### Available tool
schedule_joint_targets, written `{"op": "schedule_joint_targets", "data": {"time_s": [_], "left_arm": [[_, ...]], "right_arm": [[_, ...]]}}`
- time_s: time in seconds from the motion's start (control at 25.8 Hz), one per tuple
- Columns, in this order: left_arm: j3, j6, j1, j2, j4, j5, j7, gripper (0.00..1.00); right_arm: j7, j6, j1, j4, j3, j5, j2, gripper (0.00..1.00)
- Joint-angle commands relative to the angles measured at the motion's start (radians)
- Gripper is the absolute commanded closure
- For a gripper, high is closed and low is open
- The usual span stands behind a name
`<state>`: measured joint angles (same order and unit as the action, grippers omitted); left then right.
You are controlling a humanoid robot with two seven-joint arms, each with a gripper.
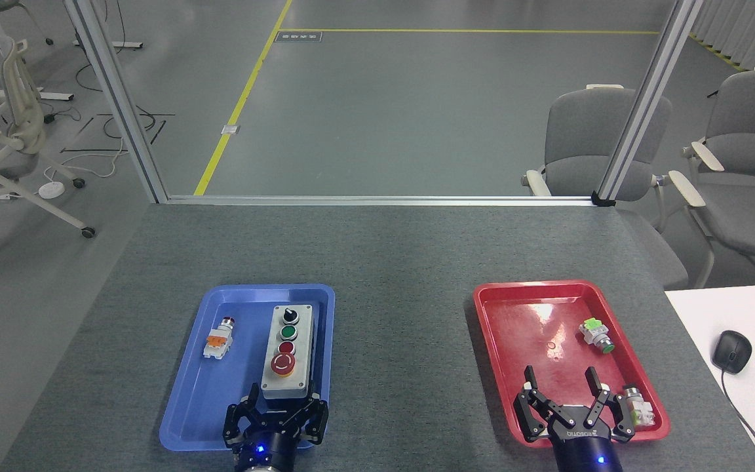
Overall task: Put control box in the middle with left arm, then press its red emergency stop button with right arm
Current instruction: 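Close the left gripper on the near end of the control box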
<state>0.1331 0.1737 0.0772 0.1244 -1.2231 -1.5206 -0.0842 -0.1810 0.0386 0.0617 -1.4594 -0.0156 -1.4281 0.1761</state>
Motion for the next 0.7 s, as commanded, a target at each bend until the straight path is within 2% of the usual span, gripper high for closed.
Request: {"op": "schedule_joint_targets", "data": {"time_s": [0.0,0.27,0.66], "left_arm": [[0.002,0.000,0.019,0.001,0.020,0.005,0.000,0.01],[0.002,-0.002,0.082,0.003,0.089,0.022,-0.003,0.01],[0.000,-0.002,0.105,0.001,0.159,0.025,-0.012,0.02]], "right_arm": [[-0.002,0.000,0.000,-0.001,0.000,0.000,0.000,0.02],[0.000,0.000,0.000,-0.001,0.000,0.000,0.000,0.02],[-0.002,0.000,0.001,-0.001,0.000,0.000,0.000,0.02]]}}
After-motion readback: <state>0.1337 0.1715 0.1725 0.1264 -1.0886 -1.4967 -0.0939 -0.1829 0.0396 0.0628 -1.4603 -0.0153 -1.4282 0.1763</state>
